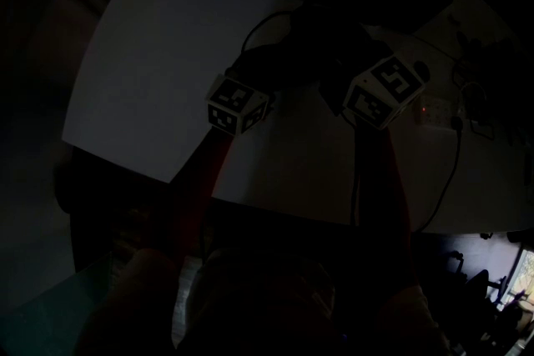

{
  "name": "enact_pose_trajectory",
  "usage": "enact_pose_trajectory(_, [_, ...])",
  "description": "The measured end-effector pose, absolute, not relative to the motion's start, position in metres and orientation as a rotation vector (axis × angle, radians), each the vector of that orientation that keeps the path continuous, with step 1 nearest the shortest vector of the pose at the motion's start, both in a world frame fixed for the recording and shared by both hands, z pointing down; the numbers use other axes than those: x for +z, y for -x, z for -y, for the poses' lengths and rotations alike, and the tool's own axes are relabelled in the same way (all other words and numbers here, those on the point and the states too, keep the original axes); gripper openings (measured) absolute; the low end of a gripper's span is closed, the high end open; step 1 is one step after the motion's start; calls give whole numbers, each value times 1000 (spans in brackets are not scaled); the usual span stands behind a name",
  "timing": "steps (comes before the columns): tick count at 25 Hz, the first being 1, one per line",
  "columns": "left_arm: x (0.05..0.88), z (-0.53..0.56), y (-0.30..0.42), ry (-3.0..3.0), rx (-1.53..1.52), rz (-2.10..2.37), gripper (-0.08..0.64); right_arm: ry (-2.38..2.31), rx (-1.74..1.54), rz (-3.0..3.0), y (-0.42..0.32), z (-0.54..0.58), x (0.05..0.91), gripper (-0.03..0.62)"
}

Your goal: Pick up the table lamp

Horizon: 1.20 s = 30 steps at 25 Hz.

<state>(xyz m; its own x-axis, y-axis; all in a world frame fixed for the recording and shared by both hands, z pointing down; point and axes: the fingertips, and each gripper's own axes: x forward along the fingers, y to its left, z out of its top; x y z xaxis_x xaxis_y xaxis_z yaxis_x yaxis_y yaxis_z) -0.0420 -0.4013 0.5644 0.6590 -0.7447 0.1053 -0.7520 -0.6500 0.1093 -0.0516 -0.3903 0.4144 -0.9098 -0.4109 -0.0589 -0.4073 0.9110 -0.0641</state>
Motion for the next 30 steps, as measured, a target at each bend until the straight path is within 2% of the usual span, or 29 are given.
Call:
enact_pose_trajectory(8, [565,399,41,-2727,149,1234,67,630,-79,-3019,53,391,413,32])
enact_pose_trajectory(19, [549,393,39,-2680,64,1221,67,605,-70,-3033,56,384,387,32])
enact_pose_trajectory(30, [477,382,45,-2667,39,1246,67,580,-80,-3030,57,374,325,32])
